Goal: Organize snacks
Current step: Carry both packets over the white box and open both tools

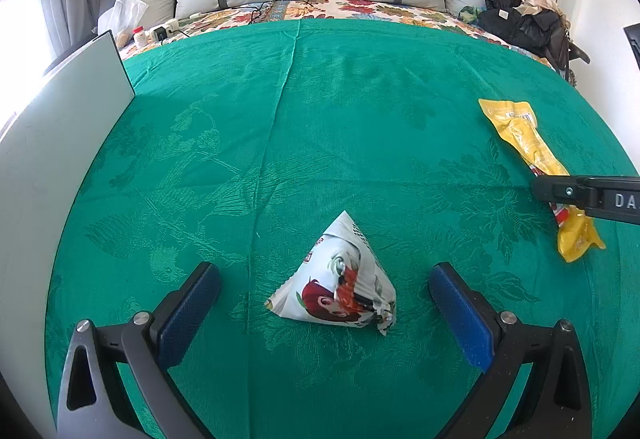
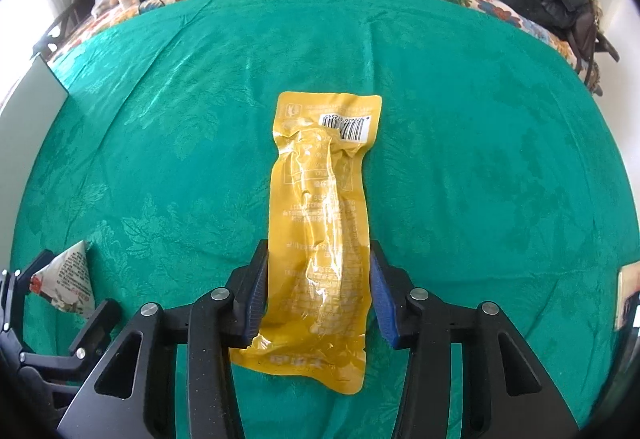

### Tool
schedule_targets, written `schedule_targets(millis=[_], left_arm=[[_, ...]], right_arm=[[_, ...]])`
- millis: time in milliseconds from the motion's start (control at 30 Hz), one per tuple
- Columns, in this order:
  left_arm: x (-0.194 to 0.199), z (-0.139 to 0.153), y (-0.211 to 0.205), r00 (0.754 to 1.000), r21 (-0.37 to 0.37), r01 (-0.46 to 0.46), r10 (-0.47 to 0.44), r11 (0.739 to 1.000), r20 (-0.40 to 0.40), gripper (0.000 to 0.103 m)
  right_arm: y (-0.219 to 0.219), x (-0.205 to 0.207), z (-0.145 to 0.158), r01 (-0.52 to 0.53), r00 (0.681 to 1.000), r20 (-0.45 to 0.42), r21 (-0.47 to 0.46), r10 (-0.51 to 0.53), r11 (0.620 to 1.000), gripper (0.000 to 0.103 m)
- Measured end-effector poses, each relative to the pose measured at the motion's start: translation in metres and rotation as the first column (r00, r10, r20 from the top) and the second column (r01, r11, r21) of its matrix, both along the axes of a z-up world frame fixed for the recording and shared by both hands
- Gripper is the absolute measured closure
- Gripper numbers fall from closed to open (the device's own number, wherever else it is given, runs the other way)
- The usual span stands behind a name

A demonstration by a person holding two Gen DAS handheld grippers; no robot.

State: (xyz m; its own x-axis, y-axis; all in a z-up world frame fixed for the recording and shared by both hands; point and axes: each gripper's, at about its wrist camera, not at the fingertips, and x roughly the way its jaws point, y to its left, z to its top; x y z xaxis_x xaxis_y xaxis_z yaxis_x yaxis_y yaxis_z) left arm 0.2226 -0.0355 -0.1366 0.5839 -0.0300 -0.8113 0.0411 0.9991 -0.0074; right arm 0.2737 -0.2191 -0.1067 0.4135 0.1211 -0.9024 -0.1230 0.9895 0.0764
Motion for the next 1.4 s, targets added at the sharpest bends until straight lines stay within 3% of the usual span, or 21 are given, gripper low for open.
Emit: schedule_targets(millis=[67,133,233,400,500,667,767,867,933,1033,1233,1267,1400], left_arm=[[0.000,0.003,-0.002,0.998,-0.001,0.051,-0.051,0.999,-0.035,0.008],[-0.004,0.012,-0.006,0.995,-0.003,0.097,-0.097,0.995,-0.023,0.062],[-0.008,0.019,-0.006,0.989,-0.060,0.143,-0.145,0.988,-0.039,0.067],[-0.043,0.048,0.015,0.992,-0.211,0.121,-0.122,0.970,0.007,0.067],[-0.071,0.081,0.037,0.994,-0.310,0.112,-0.103,0.944,0.046,0.068],[-0.119,0.160,0.101,0.987,-0.408,0.107,-0.046,0.906,0.156,0.067],[-0.148,0.199,0.157,0.978,-0.399,0.066,0.020,0.914,0.208,0.067],[-0.166,0.221,0.218,0.969,-0.350,-0.018,0.103,0.937,0.224,0.067],[-0.174,0.220,0.261,0.963,-0.299,-0.101,0.169,0.949,0.209,0.067],[-0.178,0.202,0.317,0.952,-0.251,-0.226,0.268,0.941,0.146,0.067],[-0.189,0.139,0.368,0.918,-0.181,-0.382,0.395,0.906,0.042,0.062],[-0.190,0.132,0.372,0.913,-0.169,-0.396,0.407,0.903,0.035,0.059],[-0.194,0.117,0.376,0.897,-0.117,-0.436,0.442,0.892,0.026,0.029]], right_arm=[[-0.015,-0.017,0.007,0.020,1.000,-0.016,0.116,-0.018,0.993,0.059],[-0.032,-0.040,0.012,0.042,0.999,-0.018,0.222,-0.040,0.974,0.059],[-0.059,-0.075,0.014,0.092,0.996,-0.042,0.361,-0.082,0.928,0.059],[-0.097,-0.126,0.015,0.190,0.982,-0.099,0.597,-0.164,0.779,0.059],[-0.100,-0.142,0.027,0.201,0.979,-0.106,0.669,-0.177,0.716,0.059],[-0.043,-0.145,0.068,0.091,0.996,-0.052,0.707,-0.077,0.702,0.059],[0.023,-0.146,0.106,-0.047,0.999,0.026,0.718,0.041,0.694,0.059],[0.103,-0.148,0.141,-0.187,0.981,0.099,0.715,0.167,0.674,0.059],[0.159,-0.152,0.160,-0.280,0.958,0.147,0.682,0.248,0.676,0.059],[0.237,-0.155,0.174,-0.372,0.923,0.179,0.643,0.340,0.670,0.058],[0.343,-0.184,0.150,-0.509,0.849,0.165,0.510,0.502,0.693,0.058],[0.354,-0.191,0.141,-0.526,0.840,0.158,0.475,0.520,0.705,0.058],[0.374,-0.201,0.097,-0.552,0.825,0.113,0.373,0.555,0.746,0.051]])
